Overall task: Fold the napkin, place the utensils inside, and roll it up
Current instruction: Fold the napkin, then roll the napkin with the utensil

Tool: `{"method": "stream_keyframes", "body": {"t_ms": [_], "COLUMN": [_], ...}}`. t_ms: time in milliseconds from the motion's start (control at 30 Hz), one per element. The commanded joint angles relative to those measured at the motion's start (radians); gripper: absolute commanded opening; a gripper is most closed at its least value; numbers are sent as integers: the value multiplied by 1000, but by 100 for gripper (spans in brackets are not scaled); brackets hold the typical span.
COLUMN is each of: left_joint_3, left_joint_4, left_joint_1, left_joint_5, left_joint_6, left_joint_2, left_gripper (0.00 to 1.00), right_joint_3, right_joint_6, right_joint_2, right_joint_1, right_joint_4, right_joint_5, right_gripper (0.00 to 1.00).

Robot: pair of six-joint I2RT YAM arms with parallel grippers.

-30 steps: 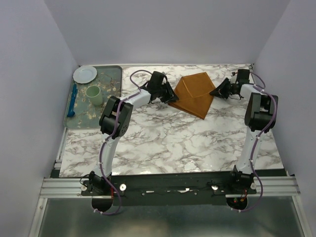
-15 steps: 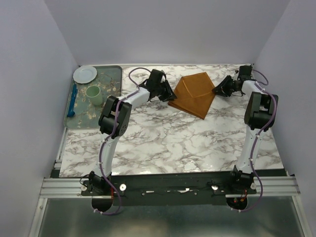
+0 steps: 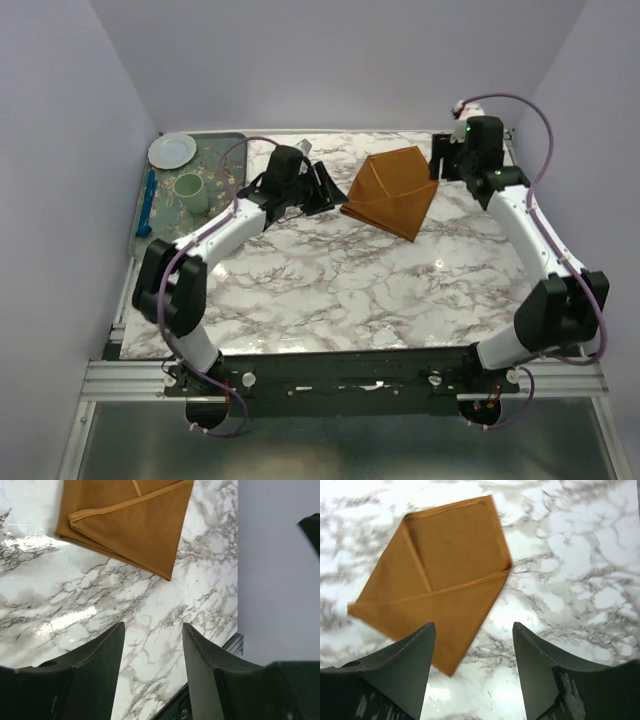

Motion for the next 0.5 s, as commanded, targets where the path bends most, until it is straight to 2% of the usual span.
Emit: {"method": "stream_keyframes", "body": {"t_ms": [0,233,333,467], "left_joint_3": [-192,-379,-419,-447], "left_joint_4": [-4,-95,-97,-81], "left_joint_1": [4,65,83,114], "left_joint_5": [-51,-140,-151,-102], "left_joint_6": [-15,-95,-92,-80], "left_joint_2": [-200,-408,-445,-450], "left_gripper": [59,61,61,60], "right_joint_3": [-179,-291,-302,-259], "right_joint_6": [-291,-478,-565,-593], "right_joint_2": [-74,-34,36,122], "right_joint_1": [183,376,457,508], "right_joint_4": [39,34,34,28], "right_joint_5": [248,321,328,291], "right_gripper": [74,73,72,70]}}
